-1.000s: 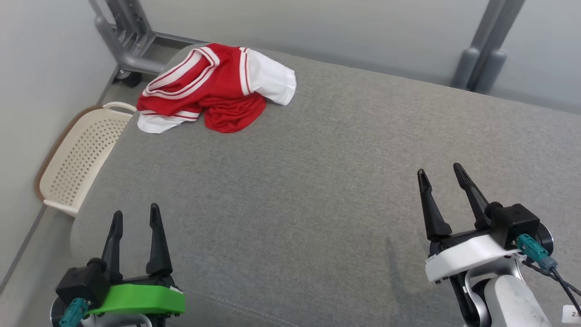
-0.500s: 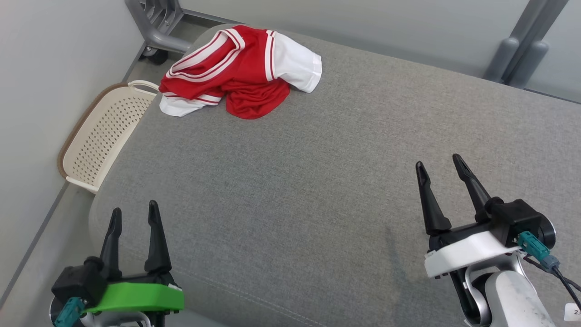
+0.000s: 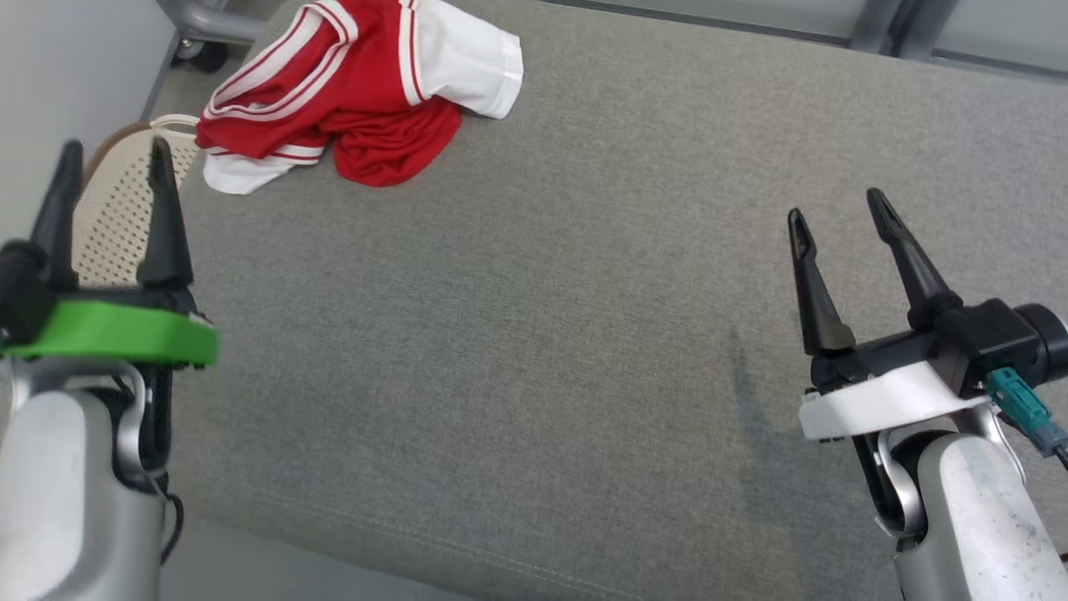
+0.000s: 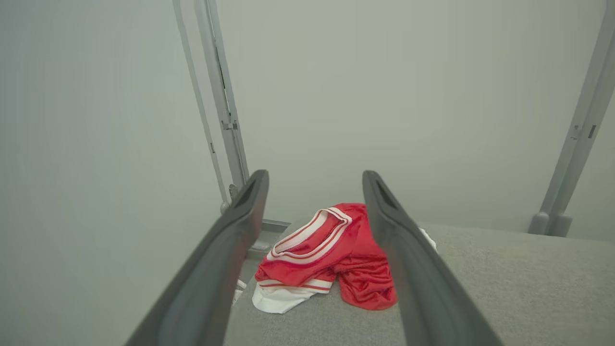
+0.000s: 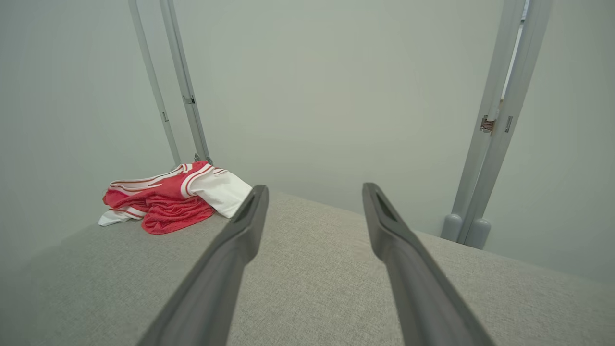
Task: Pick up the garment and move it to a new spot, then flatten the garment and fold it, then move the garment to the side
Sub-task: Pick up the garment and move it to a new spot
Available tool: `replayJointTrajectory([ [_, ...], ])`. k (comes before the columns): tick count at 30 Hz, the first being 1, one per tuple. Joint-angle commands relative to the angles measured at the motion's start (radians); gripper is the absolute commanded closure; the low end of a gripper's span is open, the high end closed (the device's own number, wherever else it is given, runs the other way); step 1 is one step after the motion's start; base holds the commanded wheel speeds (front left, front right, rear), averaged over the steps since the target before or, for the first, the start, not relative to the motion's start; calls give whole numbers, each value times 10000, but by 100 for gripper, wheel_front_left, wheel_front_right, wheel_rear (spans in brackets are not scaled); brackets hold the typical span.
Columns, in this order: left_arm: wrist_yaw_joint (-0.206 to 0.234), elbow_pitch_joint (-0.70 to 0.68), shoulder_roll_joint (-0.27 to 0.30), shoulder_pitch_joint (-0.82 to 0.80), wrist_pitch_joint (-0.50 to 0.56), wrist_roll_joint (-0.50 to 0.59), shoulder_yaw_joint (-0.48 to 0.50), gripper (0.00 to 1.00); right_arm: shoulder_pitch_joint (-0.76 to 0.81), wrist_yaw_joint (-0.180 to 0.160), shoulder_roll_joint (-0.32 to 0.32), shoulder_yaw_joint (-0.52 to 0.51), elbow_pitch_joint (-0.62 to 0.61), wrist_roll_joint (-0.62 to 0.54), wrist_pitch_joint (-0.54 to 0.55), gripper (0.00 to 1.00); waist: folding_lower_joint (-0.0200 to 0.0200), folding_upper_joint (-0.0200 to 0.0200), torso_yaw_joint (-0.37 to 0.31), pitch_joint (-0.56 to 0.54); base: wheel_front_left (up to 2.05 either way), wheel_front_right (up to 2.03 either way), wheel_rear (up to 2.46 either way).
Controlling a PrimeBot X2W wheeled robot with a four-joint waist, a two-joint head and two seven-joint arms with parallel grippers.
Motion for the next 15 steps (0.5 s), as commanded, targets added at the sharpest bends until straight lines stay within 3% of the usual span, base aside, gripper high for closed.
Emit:
replayJointTrajectory([
  [1,-111,235,232,-702,216,57,-73,0,-218,-4,-99,42,-137,-88,64,0,-1,-1,-768,897,0,0,0],
  [8,-360,1913,1203,-3545,1268,209,-412,0,-896,-4,-413,399,-549,-35,290,0,-1,-1,-1773,2144,0,0,0],
  [15,-513,4123,1799,-5718,2358,-157,-570,0,-1425,-4,-673,391,-1045,-86,403,0,-1,-1,-2668,3370,0,0,0],
])
